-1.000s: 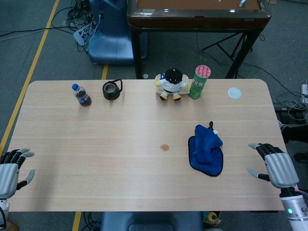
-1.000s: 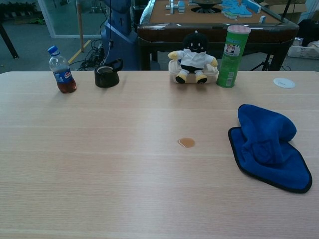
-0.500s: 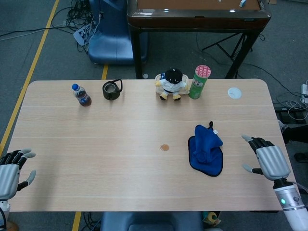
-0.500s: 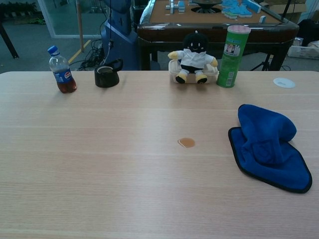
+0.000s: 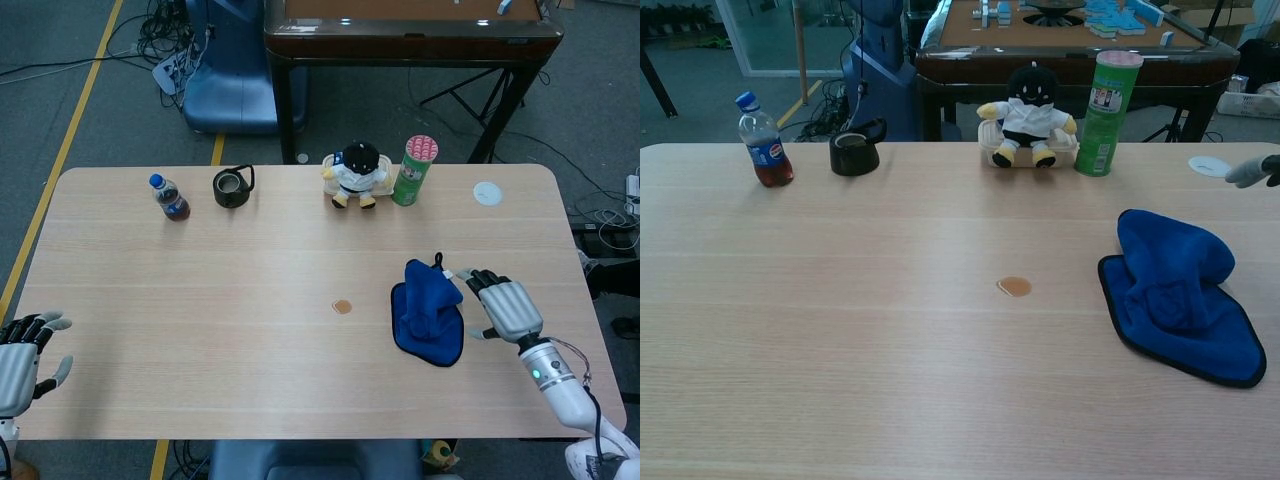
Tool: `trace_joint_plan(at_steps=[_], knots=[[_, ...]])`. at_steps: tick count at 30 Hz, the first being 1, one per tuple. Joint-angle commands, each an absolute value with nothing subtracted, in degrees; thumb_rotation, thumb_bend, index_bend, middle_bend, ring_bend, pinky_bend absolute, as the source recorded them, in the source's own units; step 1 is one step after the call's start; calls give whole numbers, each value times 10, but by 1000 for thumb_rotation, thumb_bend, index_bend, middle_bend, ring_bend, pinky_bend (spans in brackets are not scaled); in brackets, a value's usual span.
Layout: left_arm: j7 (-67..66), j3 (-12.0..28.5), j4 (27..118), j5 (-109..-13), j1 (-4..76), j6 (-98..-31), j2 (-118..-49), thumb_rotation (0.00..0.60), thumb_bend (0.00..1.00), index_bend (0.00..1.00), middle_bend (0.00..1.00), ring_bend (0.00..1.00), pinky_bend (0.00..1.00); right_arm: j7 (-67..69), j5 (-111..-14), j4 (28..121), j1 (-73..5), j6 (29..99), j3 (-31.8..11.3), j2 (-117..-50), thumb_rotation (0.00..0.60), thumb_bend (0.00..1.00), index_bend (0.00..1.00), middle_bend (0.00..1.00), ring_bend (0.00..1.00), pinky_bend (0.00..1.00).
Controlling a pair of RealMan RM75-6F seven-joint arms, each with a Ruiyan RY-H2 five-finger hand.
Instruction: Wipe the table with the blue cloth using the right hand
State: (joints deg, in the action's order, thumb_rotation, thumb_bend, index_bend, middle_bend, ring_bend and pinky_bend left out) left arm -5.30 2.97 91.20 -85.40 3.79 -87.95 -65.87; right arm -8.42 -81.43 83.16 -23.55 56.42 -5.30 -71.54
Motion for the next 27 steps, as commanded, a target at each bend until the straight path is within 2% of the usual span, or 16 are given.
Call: trace_joint_plan(at_steps=[1, 16, 21, 23, 24, 26, 27], knots=[[-53, 30, 913, -854, 38, -879, -658, 600, 293, 319, 235, 188, 167, -84, -806, 804, -256, 539, -51, -741, 600, 99, 82, 177, 180, 346], [-49, 30, 914, -851, 36, -879, -656, 600, 293, 318, 235, 188, 167, -104, -795, 702, -312, 478, -41, -829, 600, 98, 85, 179, 180, 339], [-46, 30, 913, -854, 37, -877, -656, 600, 293, 318, 235, 188, 167, -119, -781, 666, -328, 455, -39, -860, 600, 106, 154, 234, 180, 335], [-45, 30, 913, -855, 37, -878, -656, 600, 293, 318, 235, 188, 167, -122, -781, 655, -331, 456, -38, -870, 600, 164, 228, 284, 197, 338], [-44, 30, 913, -855, 37, -879, -655, 600, 293, 318, 235, 188, 167, -122, -783, 650, -332, 460, -38, -875, 600, 235, 296, 315, 223, 362], [-42, 30, 914, -855, 35, -880, -654, 600, 292, 318, 235, 188, 167, -115, -788, 639, -331, 475, -40, -885, 600, 398, 437, 381, 296, 466], [-41, 30, 914, -855, 35, -881, -653, 600, 293, 318, 235, 188, 167, -108, -791, 635, -330, 484, -41, -888, 600, 449, 490, 412, 331, 525]])
